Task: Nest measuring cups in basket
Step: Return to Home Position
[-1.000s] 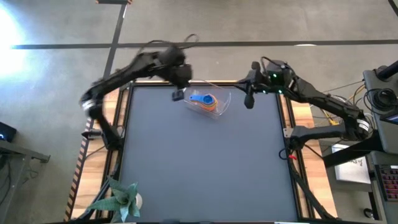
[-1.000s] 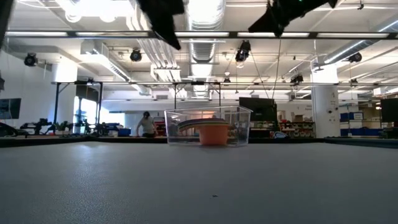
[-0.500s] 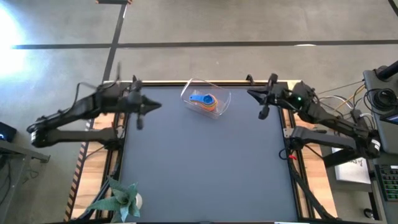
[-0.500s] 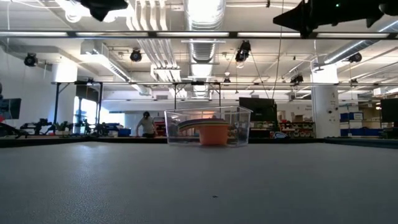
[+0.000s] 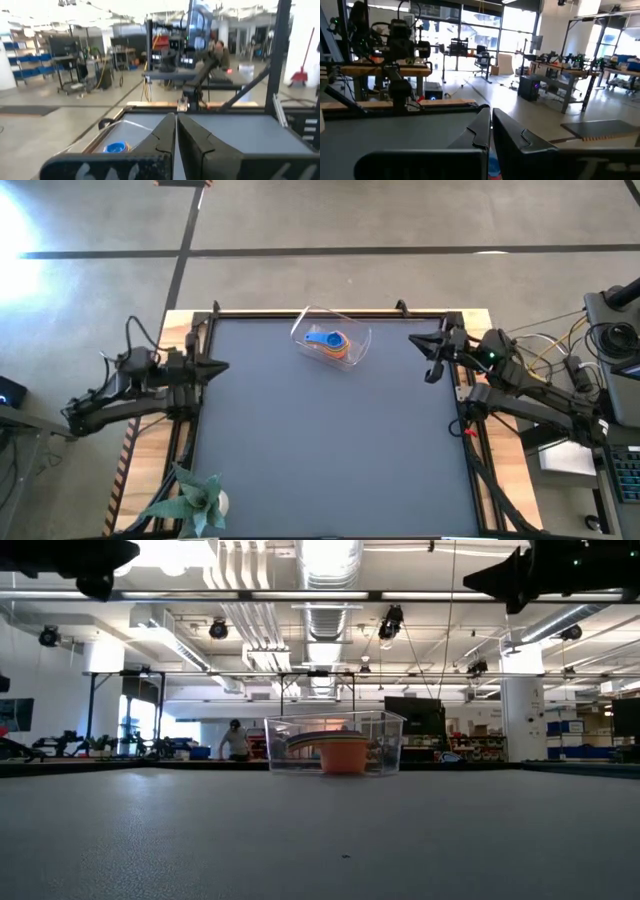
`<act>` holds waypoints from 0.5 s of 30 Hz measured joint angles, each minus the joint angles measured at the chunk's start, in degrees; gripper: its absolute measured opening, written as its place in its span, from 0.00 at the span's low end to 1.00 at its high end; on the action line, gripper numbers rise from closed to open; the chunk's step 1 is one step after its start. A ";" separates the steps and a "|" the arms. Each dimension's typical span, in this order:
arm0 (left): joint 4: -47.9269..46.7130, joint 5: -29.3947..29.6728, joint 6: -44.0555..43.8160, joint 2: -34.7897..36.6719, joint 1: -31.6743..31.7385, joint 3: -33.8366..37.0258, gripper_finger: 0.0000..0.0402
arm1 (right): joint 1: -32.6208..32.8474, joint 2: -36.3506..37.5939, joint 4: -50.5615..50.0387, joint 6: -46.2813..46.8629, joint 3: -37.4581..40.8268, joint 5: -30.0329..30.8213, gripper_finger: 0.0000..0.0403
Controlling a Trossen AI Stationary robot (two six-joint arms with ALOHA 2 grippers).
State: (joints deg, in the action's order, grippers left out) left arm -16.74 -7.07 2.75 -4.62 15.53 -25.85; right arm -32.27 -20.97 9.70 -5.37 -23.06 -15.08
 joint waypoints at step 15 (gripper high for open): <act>4.18 3.05 2.73 4.25 0.00 2.73 0.00 | -0.39 20.89 -0.48 -2.39 6.57 6.28 0.02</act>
State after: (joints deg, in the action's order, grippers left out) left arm -12.56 -4.02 5.48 -0.38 15.53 -23.12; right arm -32.66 -0.08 9.22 -7.76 -16.49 -8.80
